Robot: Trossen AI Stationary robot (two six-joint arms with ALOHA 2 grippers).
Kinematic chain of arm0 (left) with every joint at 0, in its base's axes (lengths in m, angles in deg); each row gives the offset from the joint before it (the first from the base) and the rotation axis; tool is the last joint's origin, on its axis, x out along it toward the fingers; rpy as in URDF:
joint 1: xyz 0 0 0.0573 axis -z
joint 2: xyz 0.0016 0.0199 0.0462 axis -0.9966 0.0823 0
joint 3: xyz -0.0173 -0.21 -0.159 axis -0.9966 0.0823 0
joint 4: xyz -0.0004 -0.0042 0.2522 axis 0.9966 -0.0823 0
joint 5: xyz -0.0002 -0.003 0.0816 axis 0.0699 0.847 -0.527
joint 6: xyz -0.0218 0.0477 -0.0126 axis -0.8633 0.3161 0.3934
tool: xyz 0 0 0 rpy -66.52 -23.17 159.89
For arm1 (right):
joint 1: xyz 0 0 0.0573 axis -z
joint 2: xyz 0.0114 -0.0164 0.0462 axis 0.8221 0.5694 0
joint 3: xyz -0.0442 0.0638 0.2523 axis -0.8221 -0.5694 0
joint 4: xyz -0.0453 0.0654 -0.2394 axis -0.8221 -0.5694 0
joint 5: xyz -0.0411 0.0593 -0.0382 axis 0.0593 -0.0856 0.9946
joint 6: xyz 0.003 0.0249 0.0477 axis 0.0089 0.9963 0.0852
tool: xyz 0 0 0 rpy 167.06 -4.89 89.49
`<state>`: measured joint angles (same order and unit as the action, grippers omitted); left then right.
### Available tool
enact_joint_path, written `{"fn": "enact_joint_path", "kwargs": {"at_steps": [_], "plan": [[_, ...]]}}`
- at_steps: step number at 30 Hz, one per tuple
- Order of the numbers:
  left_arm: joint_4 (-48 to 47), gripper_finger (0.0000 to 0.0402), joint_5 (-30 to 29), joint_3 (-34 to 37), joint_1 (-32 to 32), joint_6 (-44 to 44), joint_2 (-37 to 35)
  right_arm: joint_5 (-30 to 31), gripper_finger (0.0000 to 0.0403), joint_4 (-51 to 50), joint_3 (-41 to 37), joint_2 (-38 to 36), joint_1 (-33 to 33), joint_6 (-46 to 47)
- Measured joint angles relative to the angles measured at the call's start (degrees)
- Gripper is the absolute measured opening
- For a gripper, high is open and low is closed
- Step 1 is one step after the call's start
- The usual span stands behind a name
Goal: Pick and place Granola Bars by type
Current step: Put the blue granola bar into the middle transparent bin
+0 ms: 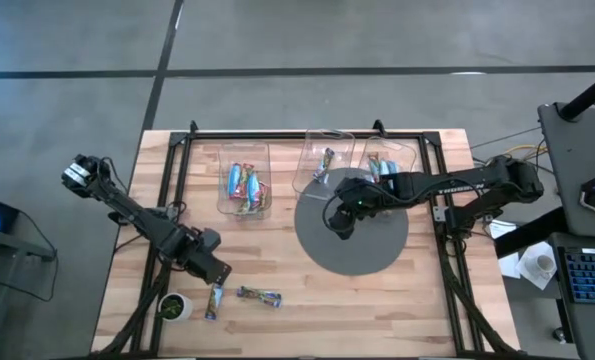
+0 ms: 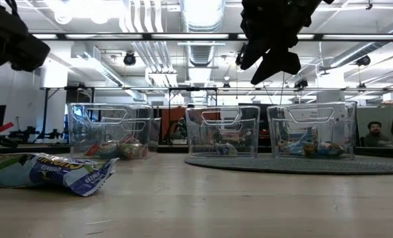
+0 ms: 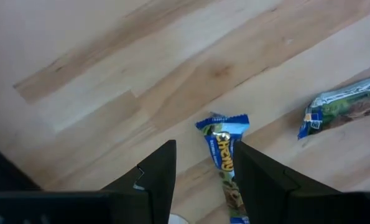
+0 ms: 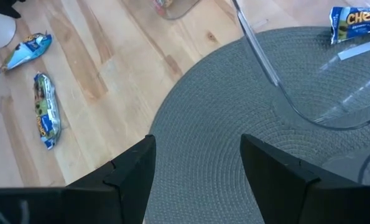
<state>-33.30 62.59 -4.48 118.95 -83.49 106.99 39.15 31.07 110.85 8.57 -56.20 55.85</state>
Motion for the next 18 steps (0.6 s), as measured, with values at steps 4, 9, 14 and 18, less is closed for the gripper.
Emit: {"fn": "enact_joint_path", "kwargs": {"at_steps": [4, 9, 14, 18], "plan": [[0.1, 0.014, 0.2, 0.0, 0.8, -1.4, 0.0, 0.0, 0.0224, 0.0, 0.0, 0.0, 0.0, 0.0], [0.6, 0.014, 0.8, 0.0, 1.4, -1.7, 0.0, 0.0, 0.0224, 0.0, 0.0, 0.0, 0.0, 0.0], [1.1, 0.014, 1.4, 0.0, 1.4, -2.7, 0.0, 0.0, 0.0224, 0.0, 0.0, 0.0, 0.0, 0.0], [1.3, 0.014, 2.4, 0.0, 1.9, -3.8, 0.0, 0.0, 0.0224, -0.4, 0.0, 0.0, 0.0, 0.0]]}}
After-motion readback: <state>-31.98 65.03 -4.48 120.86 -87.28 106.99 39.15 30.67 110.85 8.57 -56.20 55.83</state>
